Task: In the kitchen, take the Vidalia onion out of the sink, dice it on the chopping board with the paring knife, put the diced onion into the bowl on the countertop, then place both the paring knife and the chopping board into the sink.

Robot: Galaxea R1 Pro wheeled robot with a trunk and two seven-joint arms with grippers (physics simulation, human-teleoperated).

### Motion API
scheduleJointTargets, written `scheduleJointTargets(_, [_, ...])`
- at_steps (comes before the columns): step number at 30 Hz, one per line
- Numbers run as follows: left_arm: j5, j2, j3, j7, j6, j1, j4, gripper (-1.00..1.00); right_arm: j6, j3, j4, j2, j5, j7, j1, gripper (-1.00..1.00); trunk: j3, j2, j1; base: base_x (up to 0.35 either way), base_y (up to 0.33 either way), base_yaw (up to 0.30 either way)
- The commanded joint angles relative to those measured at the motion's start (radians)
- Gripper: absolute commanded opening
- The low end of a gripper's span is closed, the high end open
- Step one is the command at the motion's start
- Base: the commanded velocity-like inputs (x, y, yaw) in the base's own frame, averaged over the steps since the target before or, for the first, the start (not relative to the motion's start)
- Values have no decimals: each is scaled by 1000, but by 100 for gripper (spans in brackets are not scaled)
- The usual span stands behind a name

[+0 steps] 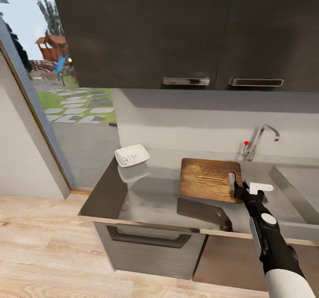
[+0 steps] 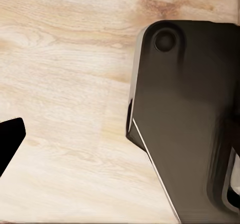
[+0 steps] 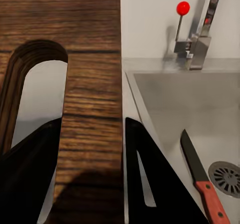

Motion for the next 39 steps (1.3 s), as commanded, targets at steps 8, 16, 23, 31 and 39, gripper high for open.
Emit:
scheduleJointTargets(8, [9, 0, -2, 0, -1, 0, -2, 100, 1, -4, -1, 0, 10, 6, -1, -100, -12, -2, 1, 124, -187, 125])
scheduleJointTargets(16, [9, 0, -2, 0, -1, 0, -2, 100, -2, -4, -1, 0, 10, 8, -1, -100, -11, -2, 1, -50, -247, -56])
scheduleJointTargets(23, [9, 0, -2, 0, -2, 0, -3, 100, -2, -4, -1, 0, 10, 8, -1, -100, -7, -2, 1, -151, -253, -136])
scheduleJointTargets(31, [9, 2, -2, 0, -3, 0, -3, 100, 104, -11, 9, 3, 0, -194, -1, -100, -7, -2, 1, -13, -22, -4])
scheduleJointTargets(39, [9, 1, -2, 0, -2, 1, -2, 100, 143, -10, 28, 3, -103, -419, -1, -100, -7, -2, 1, 0, 0, 0])
